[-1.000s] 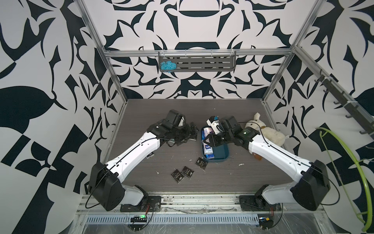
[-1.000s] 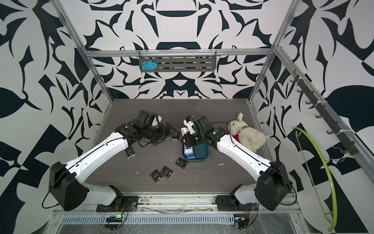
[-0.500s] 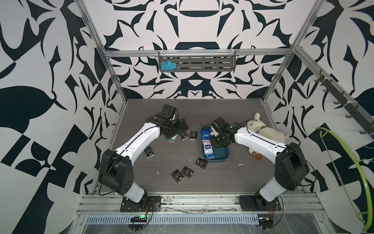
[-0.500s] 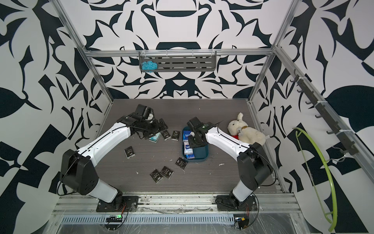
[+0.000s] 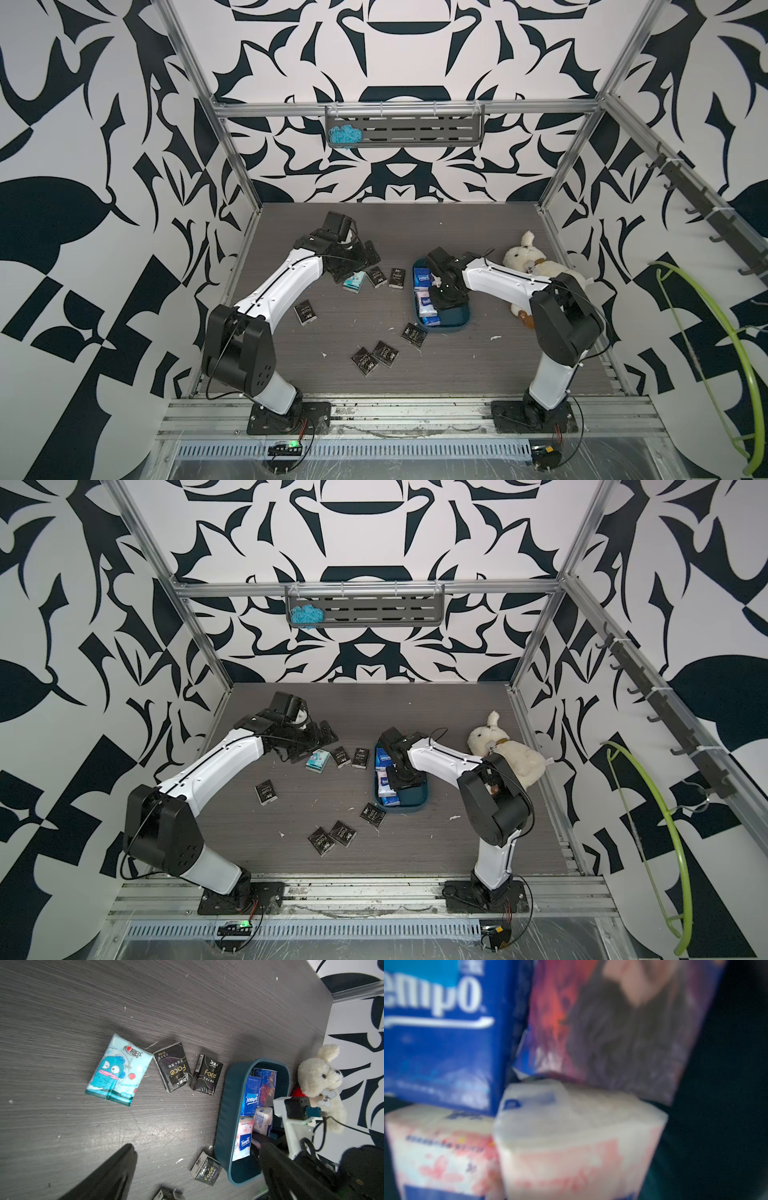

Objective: Put the pocket tissues into the storage box
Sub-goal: Place the pocket tissues in the storage box.

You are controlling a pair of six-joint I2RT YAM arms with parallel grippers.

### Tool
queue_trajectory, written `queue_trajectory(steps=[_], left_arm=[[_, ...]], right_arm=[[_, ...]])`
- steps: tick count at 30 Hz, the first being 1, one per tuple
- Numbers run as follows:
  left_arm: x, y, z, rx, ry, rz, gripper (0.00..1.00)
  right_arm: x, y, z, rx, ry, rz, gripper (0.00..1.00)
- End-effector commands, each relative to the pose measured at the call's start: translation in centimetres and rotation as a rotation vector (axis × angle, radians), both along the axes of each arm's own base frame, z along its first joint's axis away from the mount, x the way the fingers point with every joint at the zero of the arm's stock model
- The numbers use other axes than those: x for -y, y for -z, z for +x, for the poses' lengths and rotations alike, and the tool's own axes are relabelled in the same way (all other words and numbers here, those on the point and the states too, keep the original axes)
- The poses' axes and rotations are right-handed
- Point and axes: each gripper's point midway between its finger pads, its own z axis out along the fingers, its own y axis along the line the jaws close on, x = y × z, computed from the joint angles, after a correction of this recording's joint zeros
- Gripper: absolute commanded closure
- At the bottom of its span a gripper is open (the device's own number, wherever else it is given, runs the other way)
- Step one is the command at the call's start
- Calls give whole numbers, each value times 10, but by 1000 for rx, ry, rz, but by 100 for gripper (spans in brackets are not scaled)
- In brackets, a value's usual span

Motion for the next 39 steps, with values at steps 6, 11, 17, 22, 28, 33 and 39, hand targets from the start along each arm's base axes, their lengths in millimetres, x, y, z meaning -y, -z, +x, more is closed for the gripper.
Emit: queue_trajectory(steps=[6,11,17,22,28,33,39], left_arm=[[-7,-5,-14,-4,9,12,1],[-11,-5,-19,-12,3,23,1],[-14,-12,-24,-1,-20,8,1],[-17,-16,-30,1,-37,-5,1],[-23,-15,-38,2,-58,0,1],[-25,-14,-42,6,-69,-1,1],[-24,-15,-39,12,-65,-2,1]], right_arm=[[-10,-18,18,55,-19,25,41],[-6,-24,17,70,-20,19,37],[-6,-31,17,83,-26,24,30],[-6,-38,15,91,-36,30,27],[-4,-41,17,105,-37,29,32],[6,-39,14,91,-17,-24,56],[24,-43,1,52,-14,-100,64]])
